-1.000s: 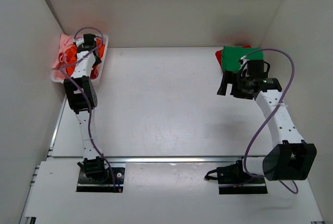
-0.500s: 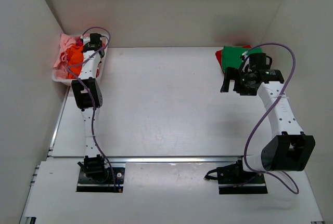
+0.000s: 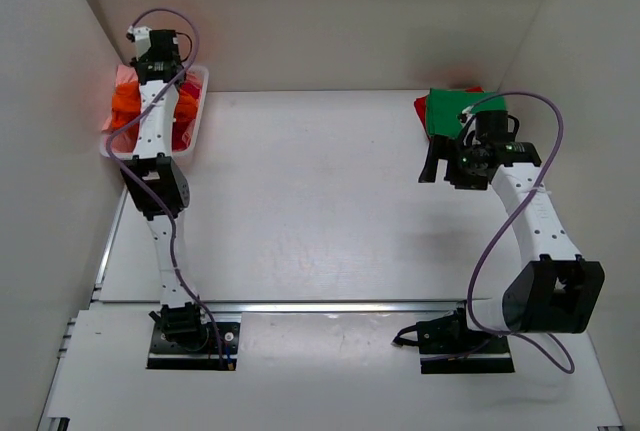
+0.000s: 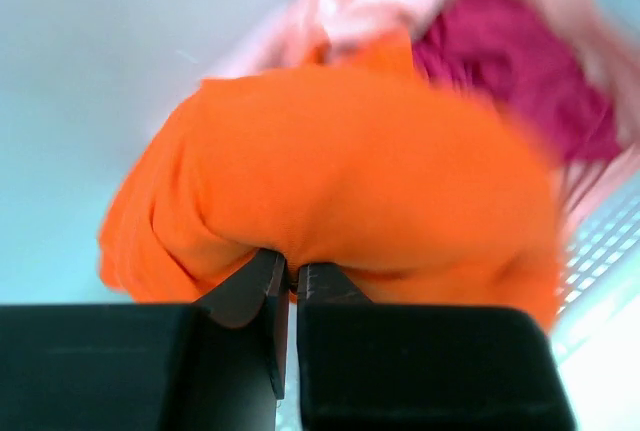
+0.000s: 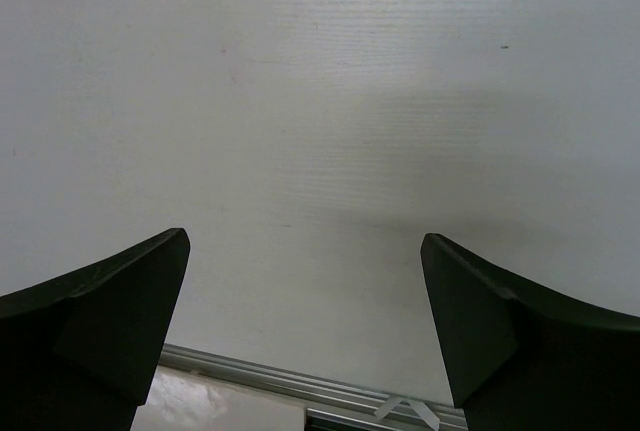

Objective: Fold and stack the t-shirts
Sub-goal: Grab crumpled tshirt from bin with the left arm, then move the tshirt to the center of the board

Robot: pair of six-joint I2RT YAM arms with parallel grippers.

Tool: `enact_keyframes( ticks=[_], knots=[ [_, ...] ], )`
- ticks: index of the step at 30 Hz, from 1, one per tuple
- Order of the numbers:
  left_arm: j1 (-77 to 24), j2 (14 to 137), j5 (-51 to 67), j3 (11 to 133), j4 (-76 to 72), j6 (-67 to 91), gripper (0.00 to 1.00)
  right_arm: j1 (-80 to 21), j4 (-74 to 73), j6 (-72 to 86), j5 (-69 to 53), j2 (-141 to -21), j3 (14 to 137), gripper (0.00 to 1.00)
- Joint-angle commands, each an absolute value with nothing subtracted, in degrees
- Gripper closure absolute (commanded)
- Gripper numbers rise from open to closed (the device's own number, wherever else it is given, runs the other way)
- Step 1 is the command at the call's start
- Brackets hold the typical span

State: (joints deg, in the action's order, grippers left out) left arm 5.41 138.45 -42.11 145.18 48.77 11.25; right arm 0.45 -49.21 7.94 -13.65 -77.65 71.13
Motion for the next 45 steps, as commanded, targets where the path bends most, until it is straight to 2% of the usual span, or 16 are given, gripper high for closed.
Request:
enact_keyframes(
  ticks=[1,4,8,13,15,17,18,20,22,25,27,29,30,37,41,45],
  knots=[
    [6.1,129.3,-47.9,148.1,45.1,8.7,1.0,0.3,-45.5,8.5,-15.6,-74.3,69.7,0.01],
    [6.1,125.4,-46.7,149.1,43.5,8.1,1.0,1.0,-45.1,8.0,-16.3,-73.4,68.6,0.01],
    [3.5,117.2,-33.2,146.9,38.1,7.8,1.0,3.9,-43.9,6.6,-17.0,-71.7,67.0,0.01],
    [-15.5,104.7,-32.0,137.7,28.7,-2.6,1.0,4.7,-42.6,6.3,-15.8,-69.7,64.9,0.01],
    [-22.4,101.0,-29.1,134.8,31.5,3.7,1.0,4.7,-42.2,6.3,-15.6,-68.6,62.8,0.01],
    [-23.4,97.9,-22.8,131.2,36.7,15.9,1.0,5.4,-41.6,6.6,-15.8,-67.5,61.4,0.01],
    [-23.1,95.5,-17.7,127.4,38.3,22.3,1.0,5.2,-41.7,6.6,-15.6,-66.6,61.2,0.01],
    [-21.8,90.6,-15.7,116.4,39.8,29.2,1.0,5.8,-41.6,6.7,-15.5,-65.6,60.2,0.01],
    [-18.4,81.9,-11.4,94.5,35.6,35.3,1.0,6.3,-41.0,7.1,-16.1,-64.1,59.3,0.01],
    [-13.3,75.4,-6.0,73.0,30.6,39.9,1.0,6.2,-41.0,7.4,-16.4,-62.5,58.1,0.01],
    [-11.7,75.1,-0.3,66.2,30.0,40.1,0.54,5.6,-41.0,8.1,-16.5,-61.3,57.4,0.01],
    [-11.9,75.1,8.1,61.0,28.3,39.6,0.29,6.1,-41.1,8.7,-16.7,-60.5,56.7,0.0],
    [-12.8,75.2,10.7,59.2,28.4,39.8,0.25,5.9,-41.0,8.9,-16.7,-59.9,56.4,0.01],
    [-12.9,73.8,14.2,55.5,32.5,36.1,0.25,2.2,-40.7,10.5,-17.3,-59.7,56.2,0.01],
    [-13.1,70.8,6.6,56.0,34.6,33.1,0.25,-7.3,-36.1,13.6,-18.1,-62.8,55.0,0.01],
    [-9.4,67.6,0.1,57.5,40.3,34.2,0.31,-18.1,-28.6,20.2,-22.7,-70.3,52.7,0.01]
  ],
)
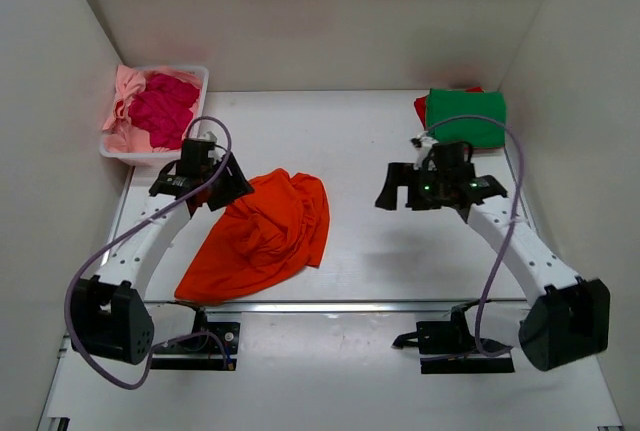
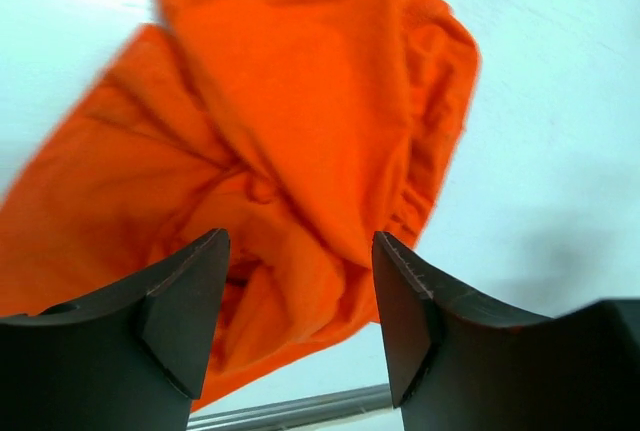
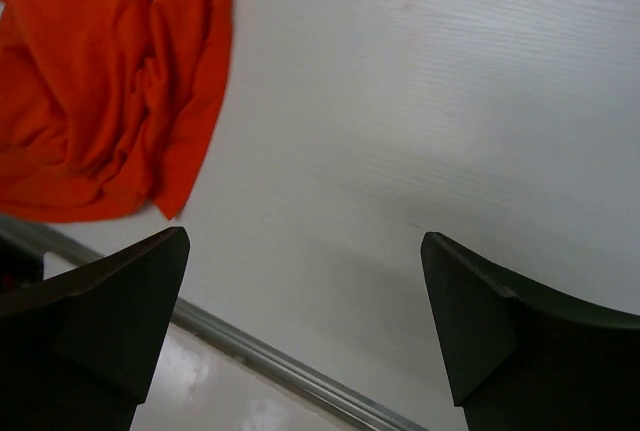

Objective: Fold and stack the t-shirts
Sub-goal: Move the tshirt to the center of the board

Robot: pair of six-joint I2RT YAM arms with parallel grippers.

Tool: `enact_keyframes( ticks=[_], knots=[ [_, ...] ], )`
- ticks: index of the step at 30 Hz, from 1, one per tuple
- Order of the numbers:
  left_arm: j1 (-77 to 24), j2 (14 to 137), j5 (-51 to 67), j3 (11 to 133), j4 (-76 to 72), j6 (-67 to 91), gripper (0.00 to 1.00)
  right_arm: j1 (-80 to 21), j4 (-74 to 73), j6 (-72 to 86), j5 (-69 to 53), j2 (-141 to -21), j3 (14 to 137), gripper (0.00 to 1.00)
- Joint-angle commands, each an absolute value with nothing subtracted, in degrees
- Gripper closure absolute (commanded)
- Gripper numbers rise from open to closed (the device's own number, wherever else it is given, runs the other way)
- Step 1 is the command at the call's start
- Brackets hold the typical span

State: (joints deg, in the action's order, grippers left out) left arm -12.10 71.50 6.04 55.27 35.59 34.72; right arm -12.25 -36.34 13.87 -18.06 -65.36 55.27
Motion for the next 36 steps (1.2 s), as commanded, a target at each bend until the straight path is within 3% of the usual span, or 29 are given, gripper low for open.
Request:
enact_keyframes(
  ticks=[1,6,10,16,24,28,29,30,32,36],
  knots=[
    [-7.8,67.0,-1.3,57.0,41.1,34.1,0.33,-20.5,-25.7,21.2,-25.2,-72.7,51.7,0.01],
    [-8.1,63.6,-11.7,51.8,47.6,30.8,0.33,-28.3,-22.5,22.8,-27.9,-81.8,51.4,0.01],
    [-4.9,58.2,-12.7,44.6,53.3,32.3,0.35,-33.5,-19.7,26.6,-30.7,-86.4,51.2,0.01],
    [-4.7,52.6,-13.0,41.0,54.5,31.3,0.39,-40.9,-13.4,35.1,-28.8,-89.2,48.1,0.38],
    [-4.0,51.4,-9.4,44.3,55.5,33.8,0.39,-47.0,-8.8,39.8,-24.4,-99.0,50.5,0.32],
    [-4.3,50.1,-11.0,44.8,56.7,33.0,0.39,-46.9,-11.2,38.2,-21.0,-104.9,56.0,0.37],
    [-3.8,49.7,-10.8,44.4,56.6,33.0,0.39,-46.2,-10.4,38.2,-21.3,-106.1,56.5,0.52],
    [-4.2,49.2,-10.5,44.5,57.1,33.4,0.4,-45.7,-10.2,38.5,-22.8,-107.5,56.7,0.83],
    [-4.4,48.4,-10.0,43.9,57.5,34.0,0.39,-43.7,-12.4,35.7,-23.1,-109.2,59.4,1.0],
    [-7.5,49.1,-11.3,42.8,58.2,34.4,0.38,-36.9,-17.5,31.2,-18.8,-106.5,60.4,1.0]
  ],
)
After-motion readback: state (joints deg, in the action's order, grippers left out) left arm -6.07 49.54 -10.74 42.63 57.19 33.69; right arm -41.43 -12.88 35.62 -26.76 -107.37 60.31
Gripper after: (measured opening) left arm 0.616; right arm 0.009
